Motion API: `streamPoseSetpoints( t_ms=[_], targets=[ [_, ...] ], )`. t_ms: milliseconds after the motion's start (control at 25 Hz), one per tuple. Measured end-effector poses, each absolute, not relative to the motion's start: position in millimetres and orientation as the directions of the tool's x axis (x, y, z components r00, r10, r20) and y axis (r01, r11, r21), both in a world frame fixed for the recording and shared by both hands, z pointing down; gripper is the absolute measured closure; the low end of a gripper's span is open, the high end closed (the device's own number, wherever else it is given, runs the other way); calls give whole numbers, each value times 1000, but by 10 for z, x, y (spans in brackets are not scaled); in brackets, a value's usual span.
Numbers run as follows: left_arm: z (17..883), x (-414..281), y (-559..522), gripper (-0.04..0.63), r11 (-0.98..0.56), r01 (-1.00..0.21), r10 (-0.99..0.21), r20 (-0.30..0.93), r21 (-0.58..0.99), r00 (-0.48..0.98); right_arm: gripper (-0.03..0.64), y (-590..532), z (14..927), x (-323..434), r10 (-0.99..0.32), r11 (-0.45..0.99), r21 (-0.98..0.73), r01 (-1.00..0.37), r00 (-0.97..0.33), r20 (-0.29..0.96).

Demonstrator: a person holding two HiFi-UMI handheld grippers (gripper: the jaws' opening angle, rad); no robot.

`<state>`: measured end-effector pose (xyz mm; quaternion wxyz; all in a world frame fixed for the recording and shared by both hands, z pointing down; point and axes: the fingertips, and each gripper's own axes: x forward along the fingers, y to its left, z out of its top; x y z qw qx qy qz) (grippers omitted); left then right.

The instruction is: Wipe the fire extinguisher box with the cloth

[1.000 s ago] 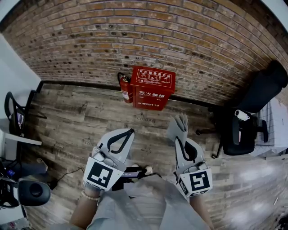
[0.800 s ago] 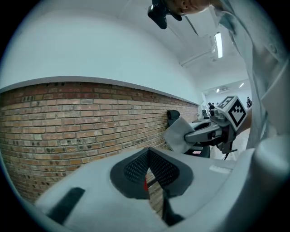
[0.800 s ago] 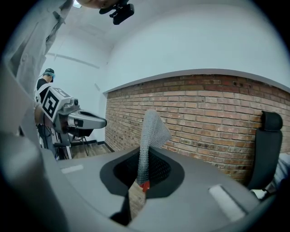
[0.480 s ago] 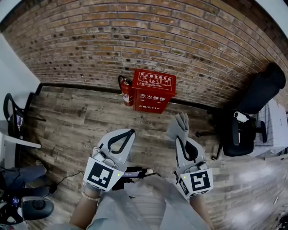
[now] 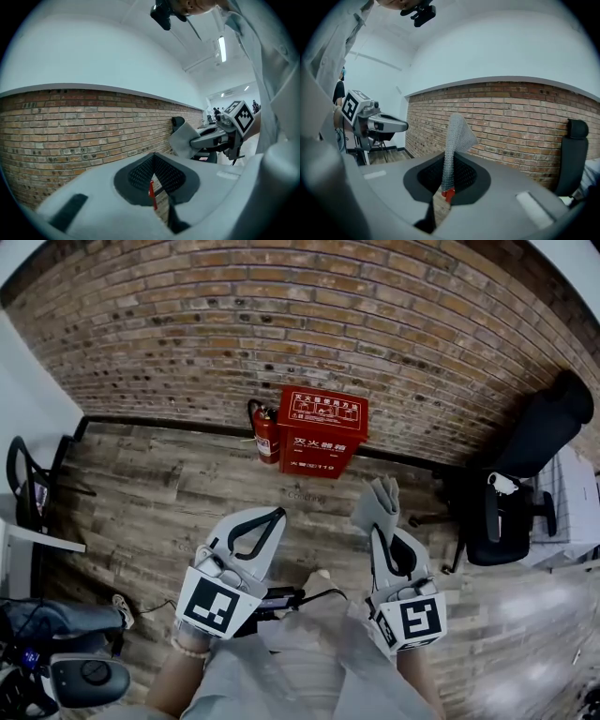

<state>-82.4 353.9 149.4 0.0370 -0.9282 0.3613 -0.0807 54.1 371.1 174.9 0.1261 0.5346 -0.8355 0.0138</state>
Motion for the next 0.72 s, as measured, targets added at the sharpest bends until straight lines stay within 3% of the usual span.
streamPoseSetpoints(
  t_ms=[720],
  targets=[
    [1573,-470,2594,597,-722,-678,-692,149,-136,707,598,2702,1947,920,-874,455,79,-887,-427,233]
  ],
)
